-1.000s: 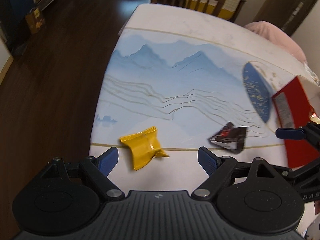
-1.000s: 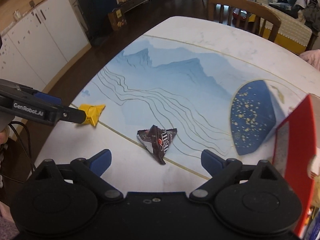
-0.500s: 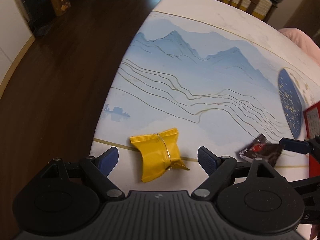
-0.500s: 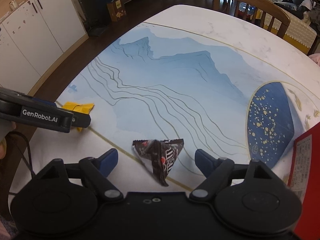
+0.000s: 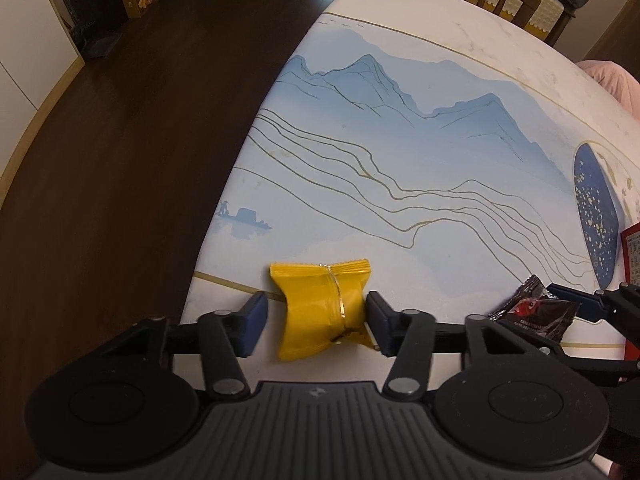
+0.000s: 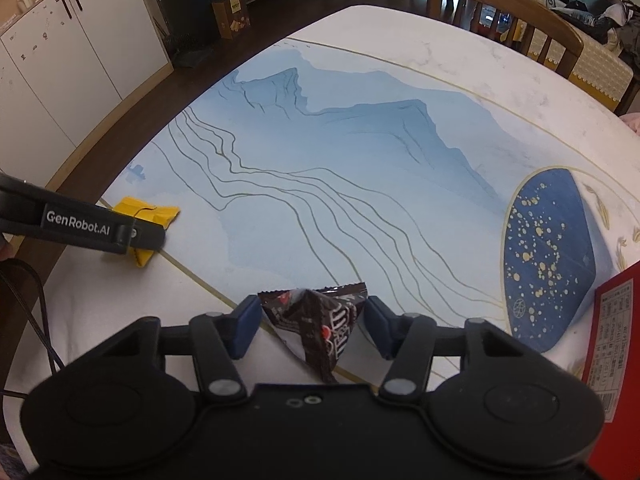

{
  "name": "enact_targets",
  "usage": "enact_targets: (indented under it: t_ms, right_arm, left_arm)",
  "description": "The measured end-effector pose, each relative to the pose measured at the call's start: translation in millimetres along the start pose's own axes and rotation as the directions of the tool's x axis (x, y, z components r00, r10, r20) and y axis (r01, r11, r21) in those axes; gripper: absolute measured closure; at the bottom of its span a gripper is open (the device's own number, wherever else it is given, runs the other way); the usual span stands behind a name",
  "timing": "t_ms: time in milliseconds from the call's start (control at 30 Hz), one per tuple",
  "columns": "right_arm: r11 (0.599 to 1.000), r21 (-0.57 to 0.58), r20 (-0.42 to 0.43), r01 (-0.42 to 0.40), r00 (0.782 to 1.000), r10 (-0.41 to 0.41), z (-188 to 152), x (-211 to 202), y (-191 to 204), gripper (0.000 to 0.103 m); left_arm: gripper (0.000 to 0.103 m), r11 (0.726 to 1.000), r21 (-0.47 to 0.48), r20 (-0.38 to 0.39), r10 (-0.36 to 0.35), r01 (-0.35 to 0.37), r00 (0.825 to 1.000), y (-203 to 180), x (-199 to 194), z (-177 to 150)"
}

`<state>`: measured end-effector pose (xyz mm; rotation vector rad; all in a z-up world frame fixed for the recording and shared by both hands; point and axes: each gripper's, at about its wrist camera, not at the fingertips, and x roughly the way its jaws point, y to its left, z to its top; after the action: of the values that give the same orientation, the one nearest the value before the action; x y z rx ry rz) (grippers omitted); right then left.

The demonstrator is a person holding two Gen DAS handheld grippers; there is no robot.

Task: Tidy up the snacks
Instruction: 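Grasp the brown M&M chocolate triangle with the right tool while the left tool grasps the yellow candy, then lift and carry the M&M triangle and yellow candy over the box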

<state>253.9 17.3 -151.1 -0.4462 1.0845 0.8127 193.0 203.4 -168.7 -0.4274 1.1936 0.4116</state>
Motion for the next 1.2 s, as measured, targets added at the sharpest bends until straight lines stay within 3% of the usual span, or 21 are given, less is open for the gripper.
enact_targets:
  t_ms: [133, 433, 833, 1200]
  right_arm:
    - [1.0, 0.0, 0.01, -0.004, 1.0, 0.004, -1, -3, 0, 0.059]
    - [0.999, 0.038, 0.04, 0.003, 0.999, -0.004, -10, -19, -3, 0.07]
    - [0.993, 0.113, 0.109, -0.025, 0.994, 0.012, -37, -66, -15, 0.073]
    - [0.984, 0.175, 0.205, -0.03, 0.979, -0.007, -62, -135, -41, 0.073]
  left_arm:
    - [0.061, 1.0, 0.01, 0.002, 0.002, -0.002, 1.0, -1, 0, 0]
    - [0.064, 1.0, 0.014, 0.013, -0.005, 0.005, 1.0, -2, -8, -6]
    - [0.064, 0.997, 0.054, 0.022, -0.052, 0.051, 0.998, -15, -40, -22]
    - [0.064, 0.982, 0.135, 0.048, -0.138, 0.13, 0.989, -58, -85, -35]
